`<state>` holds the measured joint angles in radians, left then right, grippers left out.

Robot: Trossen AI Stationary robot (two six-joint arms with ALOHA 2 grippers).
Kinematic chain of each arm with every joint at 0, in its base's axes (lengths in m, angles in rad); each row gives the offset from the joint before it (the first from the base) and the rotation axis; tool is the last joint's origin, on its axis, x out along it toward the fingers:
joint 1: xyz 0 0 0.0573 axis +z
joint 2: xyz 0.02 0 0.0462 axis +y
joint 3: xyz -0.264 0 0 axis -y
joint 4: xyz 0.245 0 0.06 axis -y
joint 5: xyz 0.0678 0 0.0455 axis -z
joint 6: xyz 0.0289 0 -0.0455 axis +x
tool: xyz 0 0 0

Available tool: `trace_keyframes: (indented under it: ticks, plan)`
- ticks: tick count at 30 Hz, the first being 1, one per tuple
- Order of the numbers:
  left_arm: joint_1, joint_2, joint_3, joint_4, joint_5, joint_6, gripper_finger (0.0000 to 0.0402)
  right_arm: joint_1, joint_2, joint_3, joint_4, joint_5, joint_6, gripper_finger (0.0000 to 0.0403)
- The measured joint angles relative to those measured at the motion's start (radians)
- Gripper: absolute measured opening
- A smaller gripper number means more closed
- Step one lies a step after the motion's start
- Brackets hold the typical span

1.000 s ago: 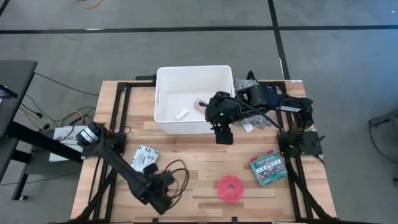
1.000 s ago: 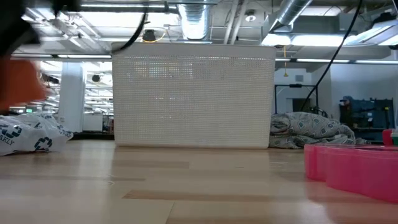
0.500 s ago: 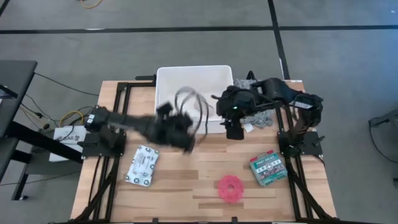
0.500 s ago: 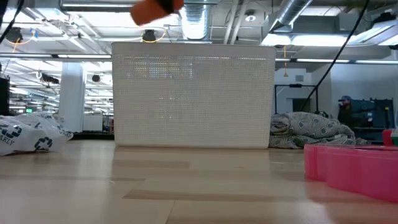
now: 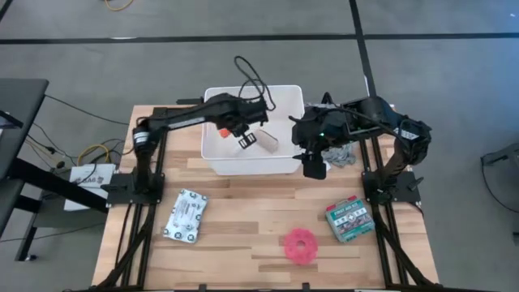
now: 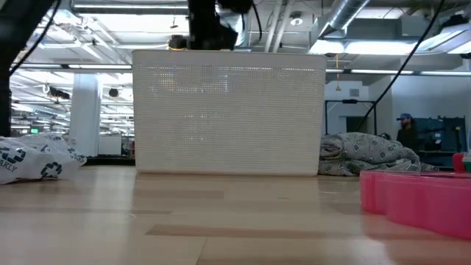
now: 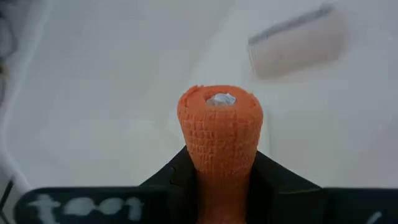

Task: Pick & place medical supplies in basket/bin
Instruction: Put the orange bandage into the white bin

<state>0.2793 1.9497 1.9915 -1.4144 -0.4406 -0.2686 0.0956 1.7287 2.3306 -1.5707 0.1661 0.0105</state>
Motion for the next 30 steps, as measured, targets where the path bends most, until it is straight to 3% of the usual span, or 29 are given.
trace_keyframes:
  ticks: [6, 15, 22, 27, 30]
  plan:
    - [0.061, 0.158, 0.000, 0.010, 0.195, 0.193, 0.0097, 0.000, 0.000, 0.000, 0.000, 0.000, -0.001, 0.0249]
    - [0.060, 0.320, 0.000, 0.025, 0.209, 0.364, 0.0133, -0.006, 0.000, 0.000, 0.000, 0.000, -0.013, 0.0249]
    - [0.054, 0.328, 0.005, 0.041, 0.209, 0.384, 0.0143, -0.006, 0.000, 0.000, 0.000, 0.000, -0.018, 0.0249]
    - [0.052, 0.318, 0.074, -0.040, 0.127, 0.347, 0.0143, -0.006, 0.000, 0.000, 0.000, -0.001, -0.018, 0.0249]
    - [0.050, 0.318, 0.097, -0.015, 0.229, 0.347, 0.0143, -0.006, 0.000, 0.000, 0.000, -0.001, -0.013, 0.0249]
